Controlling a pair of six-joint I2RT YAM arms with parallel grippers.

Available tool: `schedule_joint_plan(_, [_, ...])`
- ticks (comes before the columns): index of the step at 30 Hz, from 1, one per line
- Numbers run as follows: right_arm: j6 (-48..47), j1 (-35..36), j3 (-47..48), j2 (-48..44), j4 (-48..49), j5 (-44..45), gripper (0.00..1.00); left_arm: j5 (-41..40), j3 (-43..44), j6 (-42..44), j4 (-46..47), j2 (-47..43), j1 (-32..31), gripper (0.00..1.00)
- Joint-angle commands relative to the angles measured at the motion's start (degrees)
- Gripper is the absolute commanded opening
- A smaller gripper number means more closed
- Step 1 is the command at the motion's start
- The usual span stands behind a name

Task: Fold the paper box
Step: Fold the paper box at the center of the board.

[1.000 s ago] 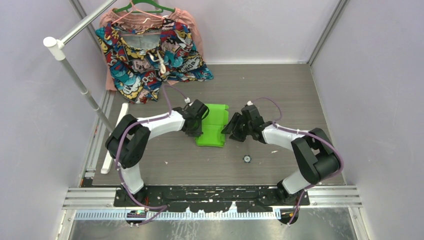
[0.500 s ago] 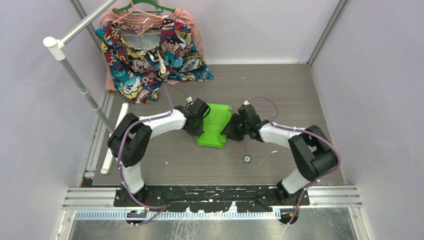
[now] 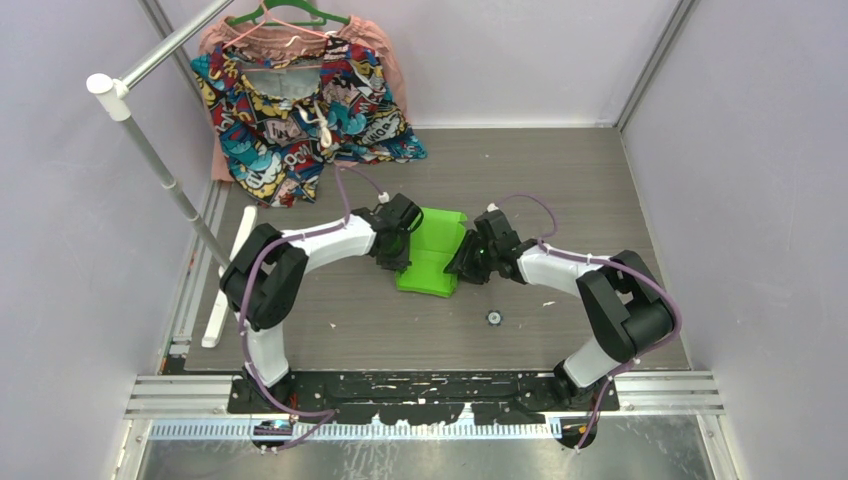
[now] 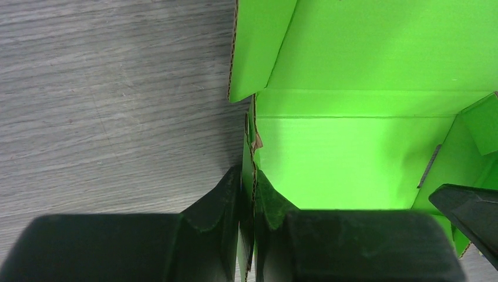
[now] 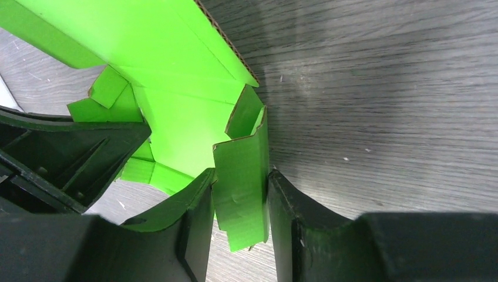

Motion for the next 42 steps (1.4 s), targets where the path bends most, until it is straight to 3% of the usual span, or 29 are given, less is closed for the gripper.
schedule_joint_plan(1, [-0.40, 0.80, 2.33, -0.29, 1.00, 0.31, 0.45, 3.69, 0.38, 0.77, -3.47, 2.78, -0.83, 0.14])
schedule_joint_plan(5, [-0.11, 1.28, 2.83, -0.75, 1.95, 0.56, 0.49, 3.92, 0.65, 0.92, -3.71, 3.00, -1.05, 0.14])
schedule_joint_plan(9, [0.19, 1.37, 2.35, -2.67, 3.50, 0.29, 0.62, 3.27, -0.65, 1.19, -2.27, 0.69, -1.07, 0.16])
schedule_joint_plan(12, [-2.88, 2.66, 3.45, -7.56, -0.59, 4.10, 0.69, 2.21, -0.87, 1.64, -2.32, -1.01, -0.97, 0.18])
schedule_joint_plan(19, [-26.26, 17.28, 12.37, -16.16, -17.91, 25.22, 0.62, 5.09, 2.48, 6.08, -3.63, 1.17, 0.15, 0.16])
schedule_joint_plan(26, [-39.81, 23.68, 9.63, -19.63, -20.05, 27.17, 0.62, 8.88, 3.45, 10.48, -4.65, 0.10, 2.27, 0.16])
schedule_joint_plan(34, [-41.02, 25.18, 8.83, -16.21, -17.62, 24.80, 0.64, 13.10, 4.50, 13.50, -5.04, 0.93, 2.86, 0.15])
schedule_joint_plan(42, [-43.45, 32.38, 10.19, -10.67, -13.35, 25.05, 0.64, 15.12, 5.03, 13.88, -4.96, 1.46, 2.96, 0.15])
